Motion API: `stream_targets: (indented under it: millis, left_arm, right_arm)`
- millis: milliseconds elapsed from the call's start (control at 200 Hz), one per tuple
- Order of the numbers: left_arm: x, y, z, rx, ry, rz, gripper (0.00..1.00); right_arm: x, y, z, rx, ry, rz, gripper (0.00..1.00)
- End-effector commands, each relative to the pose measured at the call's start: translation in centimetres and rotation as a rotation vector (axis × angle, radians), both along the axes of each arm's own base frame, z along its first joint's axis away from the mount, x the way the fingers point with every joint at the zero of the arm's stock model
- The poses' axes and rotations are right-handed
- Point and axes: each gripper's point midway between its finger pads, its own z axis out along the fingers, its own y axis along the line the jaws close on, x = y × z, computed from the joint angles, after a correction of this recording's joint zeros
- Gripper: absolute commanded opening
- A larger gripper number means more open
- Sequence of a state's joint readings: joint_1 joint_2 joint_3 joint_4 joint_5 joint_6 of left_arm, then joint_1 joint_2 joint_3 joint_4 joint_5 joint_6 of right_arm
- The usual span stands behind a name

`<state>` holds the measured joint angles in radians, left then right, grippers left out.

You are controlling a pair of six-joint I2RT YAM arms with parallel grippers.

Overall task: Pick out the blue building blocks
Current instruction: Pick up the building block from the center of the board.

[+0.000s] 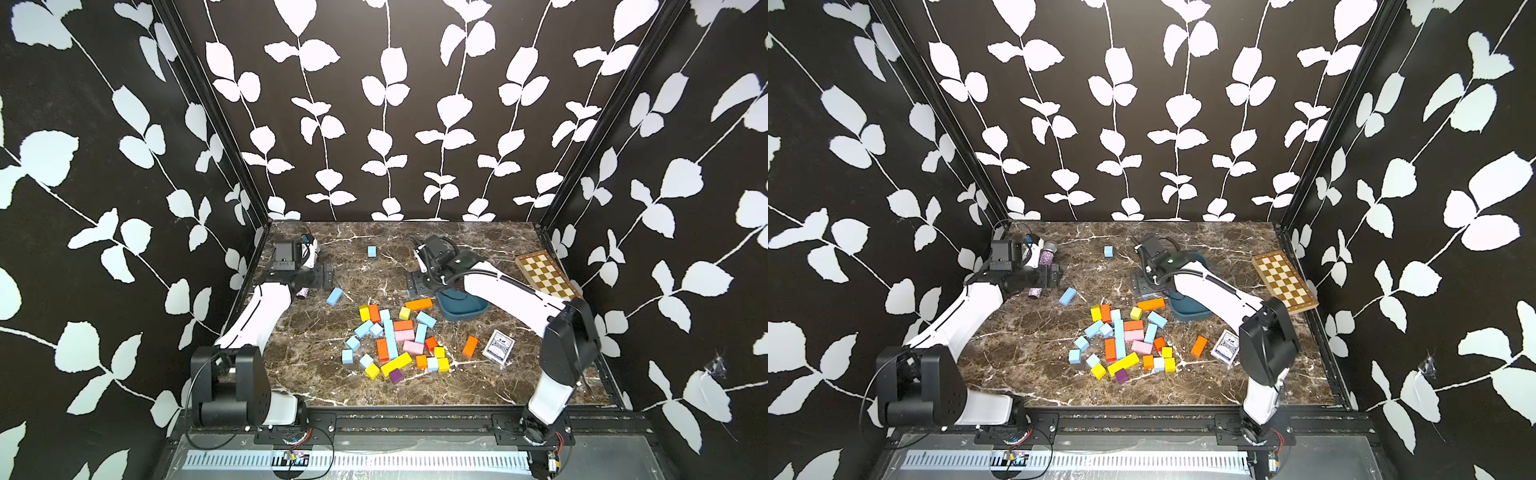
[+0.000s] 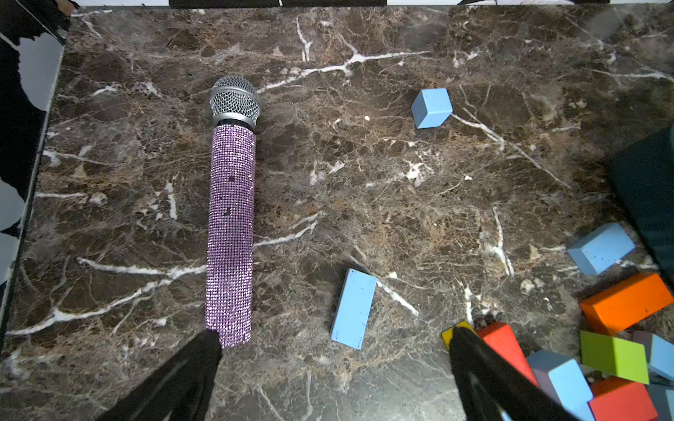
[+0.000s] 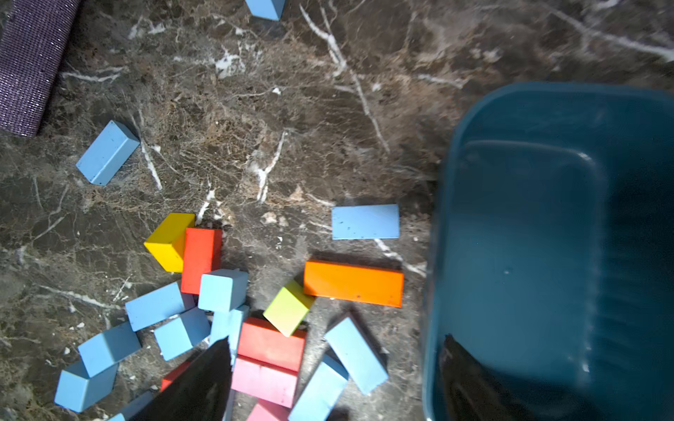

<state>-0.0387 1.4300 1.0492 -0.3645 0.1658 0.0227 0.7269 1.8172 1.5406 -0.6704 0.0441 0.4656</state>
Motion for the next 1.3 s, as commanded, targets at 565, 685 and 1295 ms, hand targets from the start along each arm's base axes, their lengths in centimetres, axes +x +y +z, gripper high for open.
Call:
stream_targets:
  millis: [565,685,1295]
  left_arm:
    - [2.9,-1.7,0.9,0.006,0.011,-0.053,0.99]
    - [2.3,-1.5,0.8,0.014,0.012,-0.049,0.99]
    - [0.7,-1.5,-0.7,0.006,0.043,-0.047,0.99]
  right_arm:
    - [1.3,5.5,-5.3,-0.097,0.171,0.073,0.81]
    - [1.7,4.9,-6.3,-0.148,0.217,0.068,0.83]
    - [4.9,-0.6,-8.9,-0.221,0.282,0.007,0.83]
